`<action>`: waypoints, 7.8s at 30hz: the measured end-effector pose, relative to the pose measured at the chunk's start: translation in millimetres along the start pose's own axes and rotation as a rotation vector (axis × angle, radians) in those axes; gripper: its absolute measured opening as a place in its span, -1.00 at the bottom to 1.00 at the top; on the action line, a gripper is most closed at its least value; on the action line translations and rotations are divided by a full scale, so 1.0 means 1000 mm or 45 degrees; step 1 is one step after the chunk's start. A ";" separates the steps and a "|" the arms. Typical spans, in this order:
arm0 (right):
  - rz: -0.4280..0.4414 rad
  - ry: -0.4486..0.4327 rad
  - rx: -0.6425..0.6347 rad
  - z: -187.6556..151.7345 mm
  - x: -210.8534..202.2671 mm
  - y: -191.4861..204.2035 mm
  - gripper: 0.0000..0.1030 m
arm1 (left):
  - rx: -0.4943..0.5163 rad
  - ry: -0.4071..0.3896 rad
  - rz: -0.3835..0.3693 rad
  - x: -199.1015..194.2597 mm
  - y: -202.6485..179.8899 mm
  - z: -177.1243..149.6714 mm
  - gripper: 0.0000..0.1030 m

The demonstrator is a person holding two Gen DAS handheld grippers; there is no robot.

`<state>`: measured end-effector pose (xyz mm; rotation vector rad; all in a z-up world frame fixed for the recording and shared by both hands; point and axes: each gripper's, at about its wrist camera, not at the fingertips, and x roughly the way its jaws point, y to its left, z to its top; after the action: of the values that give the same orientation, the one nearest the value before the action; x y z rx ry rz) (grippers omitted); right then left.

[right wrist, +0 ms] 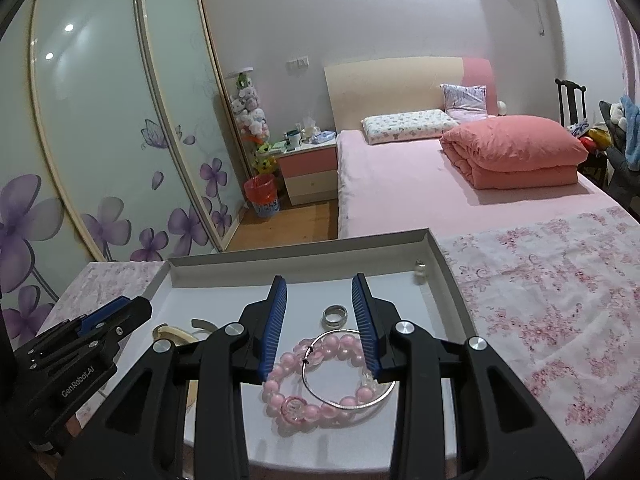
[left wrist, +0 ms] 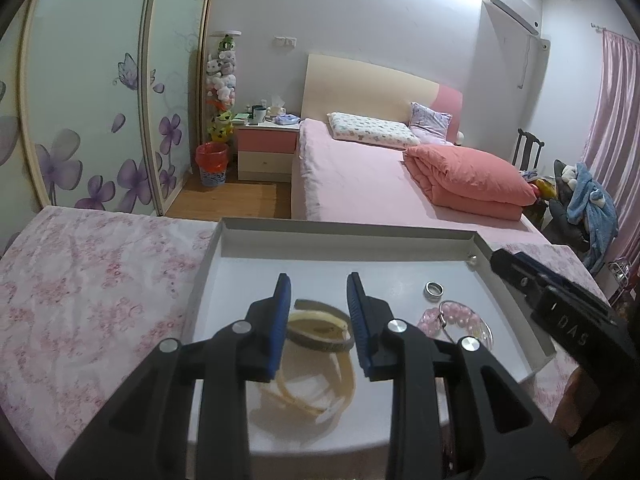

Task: Organize jewelry
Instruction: 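Grasp the white pearl necklace with left while right grasps the pearl drop earring, then carry the pearl necklace with left and the drop earring with right over the tray, then open both grippers to drop the necklace and earring into the tray, then grasp the dark red bead necklace with left while right moves toward a pearl stud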

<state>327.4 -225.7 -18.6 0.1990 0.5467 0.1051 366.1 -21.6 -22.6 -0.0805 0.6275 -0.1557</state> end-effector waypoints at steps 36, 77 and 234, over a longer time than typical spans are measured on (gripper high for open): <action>0.064 0.090 -0.019 -0.106 -0.148 -0.023 -0.21 | 0.182 0.356 0.095 -0.031 0.007 -0.098 -0.69; 0.182 0.483 -0.387 -0.149 -0.093 0.066 -0.86 | 0.012 -0.003 -0.110 -0.149 0.043 -0.079 -0.80; 0.037 -0.124 -0.044 -0.010 -0.011 -0.009 -0.24 | 0.037 -0.118 -0.022 -0.020 -0.021 -0.001 -0.47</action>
<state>313.3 -235.0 -23.6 0.1774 0.4444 0.1324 347.3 -39.1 -9.8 -0.0648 0.5324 -0.1764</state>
